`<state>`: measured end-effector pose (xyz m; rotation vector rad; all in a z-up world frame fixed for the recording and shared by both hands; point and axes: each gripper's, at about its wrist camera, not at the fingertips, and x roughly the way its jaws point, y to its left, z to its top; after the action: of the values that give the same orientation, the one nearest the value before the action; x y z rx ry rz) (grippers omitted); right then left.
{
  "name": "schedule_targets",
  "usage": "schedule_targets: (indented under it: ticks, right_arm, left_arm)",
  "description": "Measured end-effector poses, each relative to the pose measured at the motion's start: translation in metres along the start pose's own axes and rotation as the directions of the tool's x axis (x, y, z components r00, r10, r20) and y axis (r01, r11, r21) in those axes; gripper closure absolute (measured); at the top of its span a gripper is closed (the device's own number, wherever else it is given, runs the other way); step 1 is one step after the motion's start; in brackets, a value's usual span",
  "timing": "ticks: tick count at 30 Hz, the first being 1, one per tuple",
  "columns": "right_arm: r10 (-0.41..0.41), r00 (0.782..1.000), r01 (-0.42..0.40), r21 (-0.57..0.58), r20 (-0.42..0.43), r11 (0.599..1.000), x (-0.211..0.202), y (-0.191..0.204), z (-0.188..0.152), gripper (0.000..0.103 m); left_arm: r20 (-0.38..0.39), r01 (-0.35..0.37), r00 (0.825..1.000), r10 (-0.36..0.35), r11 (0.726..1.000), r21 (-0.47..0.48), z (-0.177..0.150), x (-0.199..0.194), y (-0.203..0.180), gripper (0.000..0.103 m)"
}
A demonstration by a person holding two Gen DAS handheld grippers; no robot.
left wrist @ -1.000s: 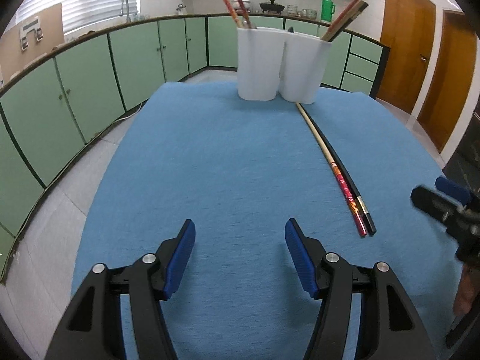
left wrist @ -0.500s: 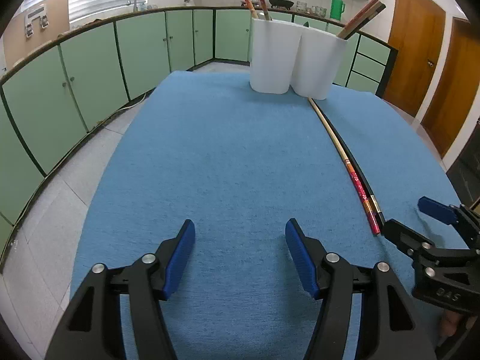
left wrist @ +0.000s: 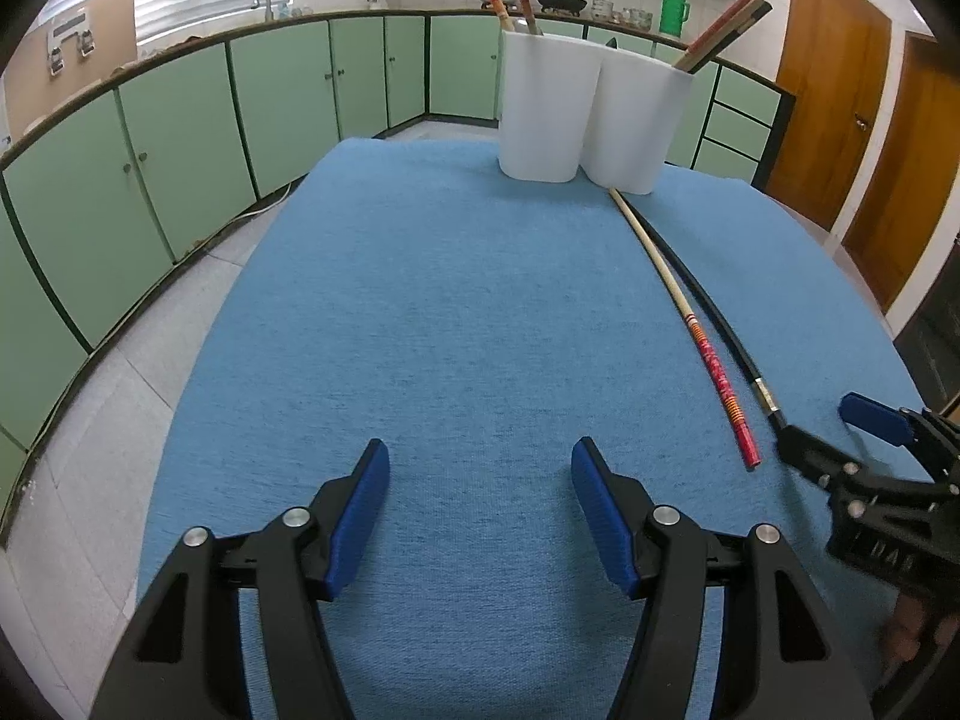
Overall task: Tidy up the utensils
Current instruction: 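Lower the right gripper onto the last black chopstick and close it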
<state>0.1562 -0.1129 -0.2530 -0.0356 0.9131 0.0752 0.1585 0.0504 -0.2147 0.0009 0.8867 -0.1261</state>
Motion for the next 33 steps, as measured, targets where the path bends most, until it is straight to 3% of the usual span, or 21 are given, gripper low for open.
schedule_targets:
  ticks: [2, 5, 8, 11, 13, 15, 18, 24, 33]
  right_arm:
    - [-0.007, 1.000, 0.007, 0.031, 0.004, 0.999, -0.003, -0.011, -0.001, 0.028]
    - [0.064, 0.997, -0.066, 0.068, 0.030, 0.996, -0.008, -0.021, -0.003, 0.034]
    - [0.127, 0.991, -0.130, 0.067, 0.036, 0.989, -0.009, -0.017, -0.006, 0.047]
    - [0.131, 0.991, -0.132, 0.035, 0.032, 0.991, -0.007, -0.008, -0.005, 0.059]
    - [0.145, 0.989, -0.146, 0.029, 0.027, 0.989, -0.005, -0.005, -0.003, 0.074]
    - [0.142, 0.990, -0.142, 0.022, 0.024, 0.990, -0.006, -0.001, -0.003, 0.079]
    - [0.131, 0.991, -0.131, 0.004, 0.017, 0.991, -0.005, 0.004, -0.002, 0.095]
    - [0.125, 0.992, -0.125, -0.006, 0.016, 0.992, -0.011, -0.001, -0.005, 0.097]
    - [0.063, 0.998, -0.066, 0.090, 0.031, 0.994, -0.020, -0.049, -0.018, 0.097]
  left_arm:
    - [0.000, 0.000, 1.000, 0.000, 1.000, 0.000, 0.000, 0.000, 0.000, 0.041]
    - [-0.003, -0.001, 1.000, 0.001, 1.000, 0.005, 0.000, 0.001, -0.001, 0.040]
    - [-0.002, 0.000, 1.000, 0.000, 1.000, 0.010, 0.001, 0.001, -0.001, 0.040]
    - [-0.003, 0.003, 1.000, -0.003, 1.000, 0.007, 0.001, 0.001, -0.001, 0.040]
    - [-0.005, 0.002, 1.000, -0.002, 1.000, 0.008, 0.001, 0.001, -0.001, 0.040]
    - [-0.006, 0.000, 1.000, 0.000, 1.000, 0.013, 0.001, 0.001, -0.002, 0.040]
    - [-0.008, -0.003, 1.000, 0.003, 1.000, 0.026, 0.001, 0.001, -0.005, 0.040]
    - [0.004, 0.037, 0.999, -0.037, 0.998, 0.043, 0.003, -0.003, -0.020, 0.040]
    - [-0.004, 0.140, 0.990, -0.140, 0.988, 0.071, 0.003, -0.003, -0.070, 0.041]
